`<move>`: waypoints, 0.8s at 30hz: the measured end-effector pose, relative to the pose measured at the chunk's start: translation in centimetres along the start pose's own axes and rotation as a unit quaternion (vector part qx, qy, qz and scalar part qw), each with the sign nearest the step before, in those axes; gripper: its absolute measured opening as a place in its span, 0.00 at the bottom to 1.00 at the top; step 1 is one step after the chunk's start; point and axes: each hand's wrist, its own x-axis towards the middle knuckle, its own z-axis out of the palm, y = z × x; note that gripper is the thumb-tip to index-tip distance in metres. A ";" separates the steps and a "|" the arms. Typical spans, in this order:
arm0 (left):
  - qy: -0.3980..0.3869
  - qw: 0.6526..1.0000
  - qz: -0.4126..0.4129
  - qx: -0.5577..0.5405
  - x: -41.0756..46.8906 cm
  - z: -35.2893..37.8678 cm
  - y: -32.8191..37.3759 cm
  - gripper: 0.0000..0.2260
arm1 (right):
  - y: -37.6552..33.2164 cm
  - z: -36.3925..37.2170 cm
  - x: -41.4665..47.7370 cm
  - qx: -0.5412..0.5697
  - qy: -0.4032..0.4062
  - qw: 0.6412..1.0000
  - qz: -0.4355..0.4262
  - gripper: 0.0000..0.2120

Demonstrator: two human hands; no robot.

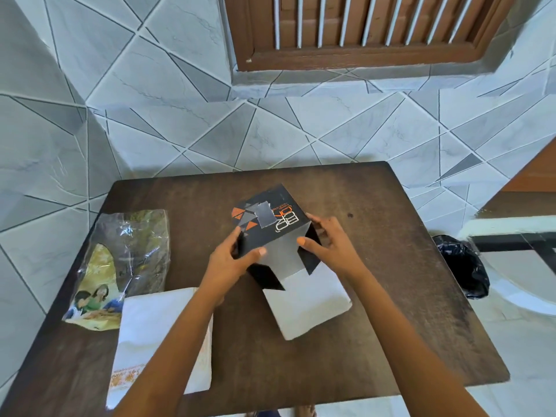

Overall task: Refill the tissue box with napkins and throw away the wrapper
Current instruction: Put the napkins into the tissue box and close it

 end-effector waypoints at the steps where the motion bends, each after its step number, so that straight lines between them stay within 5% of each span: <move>1: 0.030 0.999 0.010 -0.004 0.0 -0.7 1.0 0.29 | -1.1 -0.3 0.0 -0.005 0.000 1.000 -0.008 0.29; 6: 0.043 0.998 -0.007 0.034 0.4 -3.1 4.8 0.19 | -4.6 0.1 0.3 0.090 -0.004 0.996 0.002 0.21; 17: -0.065 0.992 -0.037 0.102 1.3 -4.0 6.7 0.17 | -5.0 1.1 -0.4 -0.046 0.086 0.988 0.123 0.22; 24: -0.071 0.983 0.035 0.165 1.3 -4.1 7.0 0.39 | -5.9 1.6 0.2 -0.108 0.014 0.994 0.033 0.35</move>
